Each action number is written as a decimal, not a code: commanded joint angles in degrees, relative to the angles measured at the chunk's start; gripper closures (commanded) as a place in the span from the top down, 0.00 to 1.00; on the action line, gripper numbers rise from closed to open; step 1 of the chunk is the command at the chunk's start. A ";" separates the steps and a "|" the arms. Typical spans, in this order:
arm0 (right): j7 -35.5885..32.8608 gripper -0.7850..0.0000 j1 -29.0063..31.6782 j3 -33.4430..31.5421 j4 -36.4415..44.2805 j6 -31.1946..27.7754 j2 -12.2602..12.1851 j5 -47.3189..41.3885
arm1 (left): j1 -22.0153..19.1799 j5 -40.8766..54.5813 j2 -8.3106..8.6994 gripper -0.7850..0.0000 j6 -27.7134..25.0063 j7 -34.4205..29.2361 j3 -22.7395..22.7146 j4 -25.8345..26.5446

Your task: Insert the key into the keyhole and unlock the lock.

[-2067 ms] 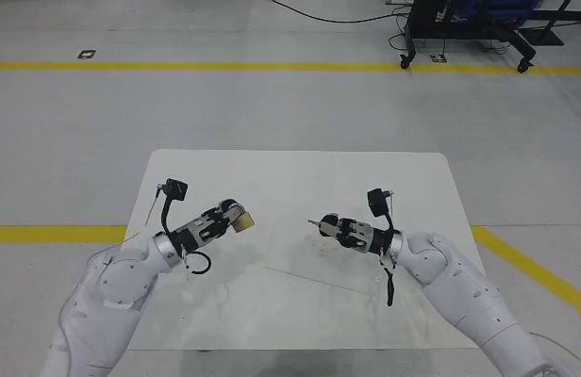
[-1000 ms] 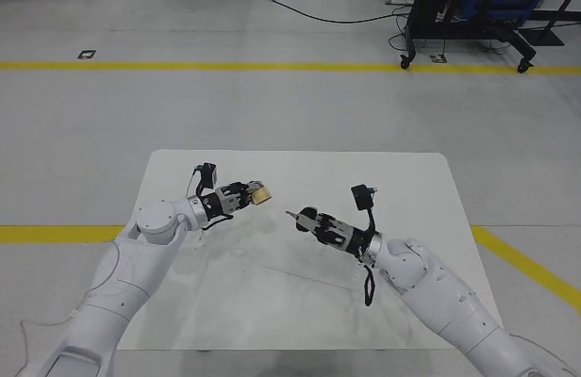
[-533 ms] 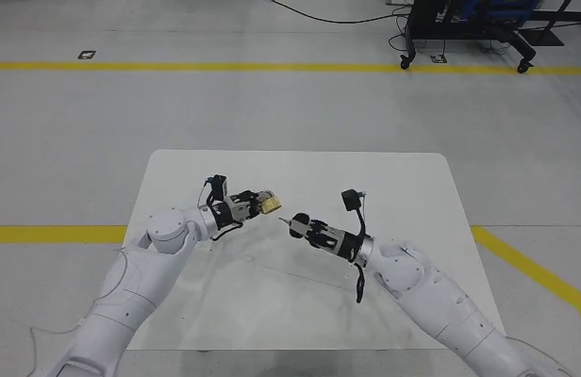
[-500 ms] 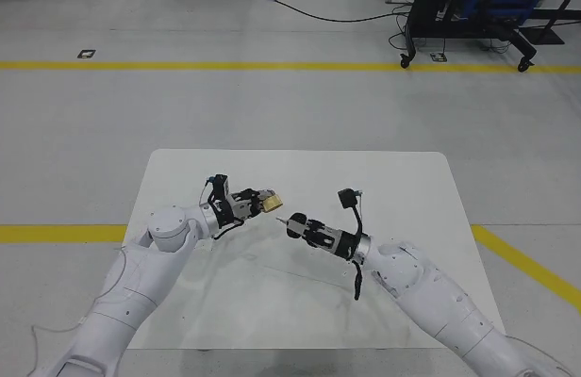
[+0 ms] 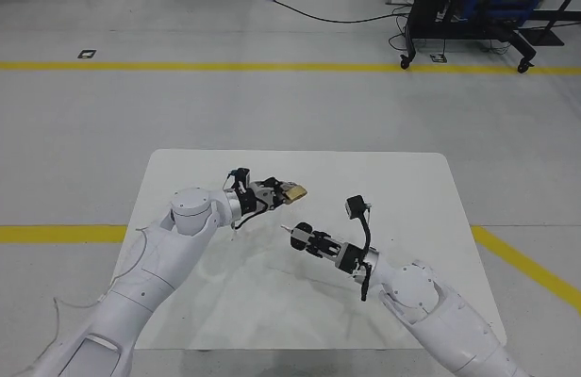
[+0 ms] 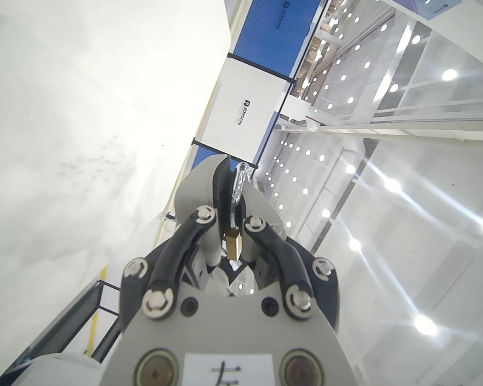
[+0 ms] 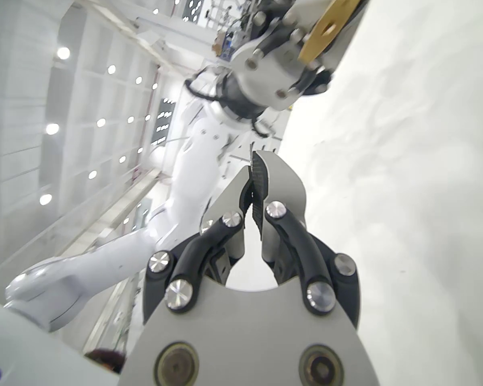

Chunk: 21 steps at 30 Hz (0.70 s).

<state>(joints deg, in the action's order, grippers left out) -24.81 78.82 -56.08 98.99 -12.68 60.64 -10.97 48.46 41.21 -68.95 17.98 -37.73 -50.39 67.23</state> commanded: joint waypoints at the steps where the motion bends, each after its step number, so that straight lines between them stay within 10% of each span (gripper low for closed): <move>1: 1.02 0.00 -0.06 0.02 -0.13 0.19 0.01 0.75 | -0.01 -0.23 0.01 0.00 0.07 0.03 0.02 0.03; 21: 5.69 0.00 6.17 -3.88 2.47 3.17 -0.42 -0.98 | 2.89 -5.73 0.04 0.00 -2.36 3.46 -0.02 5.14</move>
<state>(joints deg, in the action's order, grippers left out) -19.95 84.34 -59.67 100.93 -10.15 60.22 -11.93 51.18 35.62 -68.91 15.50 -34.35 -50.33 72.16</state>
